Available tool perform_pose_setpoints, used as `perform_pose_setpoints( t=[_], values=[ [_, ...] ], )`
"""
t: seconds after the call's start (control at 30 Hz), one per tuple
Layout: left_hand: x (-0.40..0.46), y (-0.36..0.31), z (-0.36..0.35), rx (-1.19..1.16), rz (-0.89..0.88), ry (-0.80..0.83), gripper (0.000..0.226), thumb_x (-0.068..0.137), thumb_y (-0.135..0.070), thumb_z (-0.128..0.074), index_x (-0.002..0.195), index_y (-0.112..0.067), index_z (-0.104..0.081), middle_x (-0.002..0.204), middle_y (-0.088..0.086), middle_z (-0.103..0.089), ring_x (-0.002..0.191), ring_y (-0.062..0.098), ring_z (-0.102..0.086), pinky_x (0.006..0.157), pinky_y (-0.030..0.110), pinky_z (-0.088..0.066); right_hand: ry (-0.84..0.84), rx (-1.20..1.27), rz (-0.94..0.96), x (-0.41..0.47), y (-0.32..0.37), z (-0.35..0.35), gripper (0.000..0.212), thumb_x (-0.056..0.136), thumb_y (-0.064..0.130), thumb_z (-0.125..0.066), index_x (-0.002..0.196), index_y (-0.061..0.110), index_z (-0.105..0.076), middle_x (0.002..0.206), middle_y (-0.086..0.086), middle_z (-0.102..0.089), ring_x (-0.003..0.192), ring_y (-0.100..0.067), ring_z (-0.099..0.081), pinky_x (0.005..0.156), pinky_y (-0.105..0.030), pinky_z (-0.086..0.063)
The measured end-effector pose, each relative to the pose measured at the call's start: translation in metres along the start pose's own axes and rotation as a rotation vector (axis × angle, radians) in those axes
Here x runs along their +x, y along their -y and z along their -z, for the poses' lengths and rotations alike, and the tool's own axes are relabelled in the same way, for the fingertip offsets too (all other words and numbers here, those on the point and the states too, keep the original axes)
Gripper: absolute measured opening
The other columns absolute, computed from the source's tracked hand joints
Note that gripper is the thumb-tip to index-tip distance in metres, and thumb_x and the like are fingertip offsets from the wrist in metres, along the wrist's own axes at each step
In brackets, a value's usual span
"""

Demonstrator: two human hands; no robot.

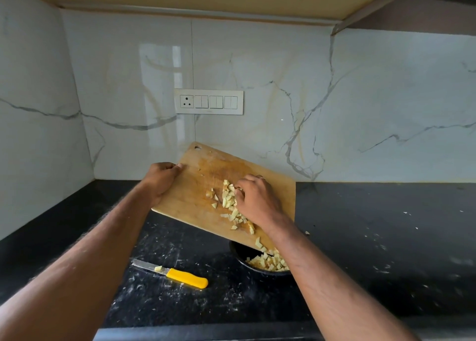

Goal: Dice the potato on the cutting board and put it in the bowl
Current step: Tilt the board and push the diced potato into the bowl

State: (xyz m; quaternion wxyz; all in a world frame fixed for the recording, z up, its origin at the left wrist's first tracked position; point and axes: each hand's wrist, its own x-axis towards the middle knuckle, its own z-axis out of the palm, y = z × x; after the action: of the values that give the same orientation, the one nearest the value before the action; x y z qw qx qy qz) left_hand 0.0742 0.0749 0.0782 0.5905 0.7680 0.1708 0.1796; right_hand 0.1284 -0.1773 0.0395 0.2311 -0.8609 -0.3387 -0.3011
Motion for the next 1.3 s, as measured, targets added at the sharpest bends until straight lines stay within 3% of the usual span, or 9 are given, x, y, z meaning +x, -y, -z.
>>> perform_pose_setpoints(
  t=[0.17,0.33,0.47,0.67,0.77,0.83,1.0,1.17,1.3],
  values=[
    [0.0,0.0,-0.002,0.005,0.005,-0.007,0.023,0.101,-0.039,-0.06,0.092,-0.02,-0.067,0.101,0.013,-0.073,0.088,0.032,-0.073,0.07,0.038,-0.06,0.01,0.017,0.003,-0.021,-0.008,0.003,0.026,0.097,0.02,-0.063,0.121,0.015,-0.071,0.114,0.003,-0.068,0.104,-0.015,-0.06,0.087,-0.021,-0.048],
    [0.001,0.001,0.0,0.012,0.013,0.002,0.023,0.1,-0.041,-0.06,0.099,-0.019,-0.067,0.105,0.012,-0.072,0.092,0.033,-0.073,0.09,0.052,-0.059,0.022,0.023,0.0,-0.042,-0.014,0.009,0.023,0.096,0.02,-0.064,0.117,0.014,-0.073,0.109,0.004,-0.068,0.101,-0.014,-0.06,0.091,-0.022,-0.049],
    [0.002,0.0,-0.001,0.012,0.017,0.002,0.024,0.1,-0.042,-0.06,0.102,-0.019,-0.067,0.105,0.011,-0.072,0.093,0.034,-0.073,0.091,0.053,-0.058,0.031,0.021,0.001,-0.063,-0.016,0.016,0.019,0.096,0.018,-0.064,0.111,0.015,-0.075,0.104,0.005,-0.068,0.096,-0.013,-0.061,0.088,-0.021,-0.048],
    [0.005,0.002,-0.001,0.006,0.017,-0.002,0.024,0.1,-0.04,-0.061,0.098,-0.017,-0.069,0.102,0.013,-0.073,0.088,0.033,-0.074,0.073,0.041,-0.062,0.16,-0.061,0.031,-0.094,-0.019,0.03,0.029,0.097,0.014,-0.054,0.071,0.019,-0.066,0.069,0.008,-0.052,0.067,-0.009,-0.052,0.084,-0.026,-0.052],
    [0.005,0.002,-0.002,0.001,0.023,0.004,0.024,0.1,-0.04,-0.061,0.1,-0.017,-0.069,0.105,0.014,-0.073,0.091,0.034,-0.074,0.085,0.05,-0.061,0.187,-0.083,0.023,-0.101,-0.018,0.035,0.031,0.094,0.016,-0.056,0.064,0.019,-0.062,0.064,0.009,-0.051,0.063,-0.008,-0.05,0.069,-0.028,-0.053],
    [0.005,0.001,-0.003,-0.007,0.025,0.002,0.025,0.1,-0.04,-0.062,0.101,-0.016,-0.069,0.105,0.015,-0.073,0.09,0.034,-0.074,0.086,0.052,-0.06,0.16,-0.029,-0.011,-0.099,-0.015,0.037,0.022,0.092,0.019,-0.066,0.07,0.018,-0.07,0.071,0.01,-0.059,0.068,-0.006,-0.056,0.069,-0.023,-0.054],
    [0.002,-0.001,-0.004,0.002,0.035,0.009,0.031,0.101,-0.041,-0.06,0.112,-0.013,-0.068,0.107,0.015,-0.072,0.093,0.035,-0.073,0.089,0.053,-0.059,0.044,0.166,-0.035,-0.05,0.005,0.03,0.009,0.088,0.014,-0.072,0.092,0.02,-0.068,0.105,0.009,-0.066,0.1,-0.007,-0.061,0.099,-0.021,-0.037],
    [-0.001,-0.001,-0.002,0.011,0.015,-0.002,0.03,0.101,-0.041,-0.058,0.112,-0.015,-0.068,0.104,0.011,-0.073,0.09,0.031,-0.073,0.075,0.04,-0.061,0.084,0.126,-0.055,0.014,0.029,0.009,0.031,0.1,0.026,-0.056,0.13,0.016,-0.06,0.134,0.001,-0.056,0.118,-0.015,-0.054,0.1,-0.028,-0.042],
    [-0.002,-0.002,-0.002,0.006,0.015,-0.007,0.024,0.101,-0.043,-0.058,0.097,-0.022,-0.068,0.104,0.011,-0.073,0.093,0.032,-0.072,0.091,0.052,-0.058,0.192,0.057,-0.143,0.026,0.042,-0.017,0.051,0.101,0.052,-0.047,0.138,0.017,-0.052,0.148,-0.005,-0.043,0.126,-0.022,-0.048,0.095,-0.039,-0.05]
  ],
)
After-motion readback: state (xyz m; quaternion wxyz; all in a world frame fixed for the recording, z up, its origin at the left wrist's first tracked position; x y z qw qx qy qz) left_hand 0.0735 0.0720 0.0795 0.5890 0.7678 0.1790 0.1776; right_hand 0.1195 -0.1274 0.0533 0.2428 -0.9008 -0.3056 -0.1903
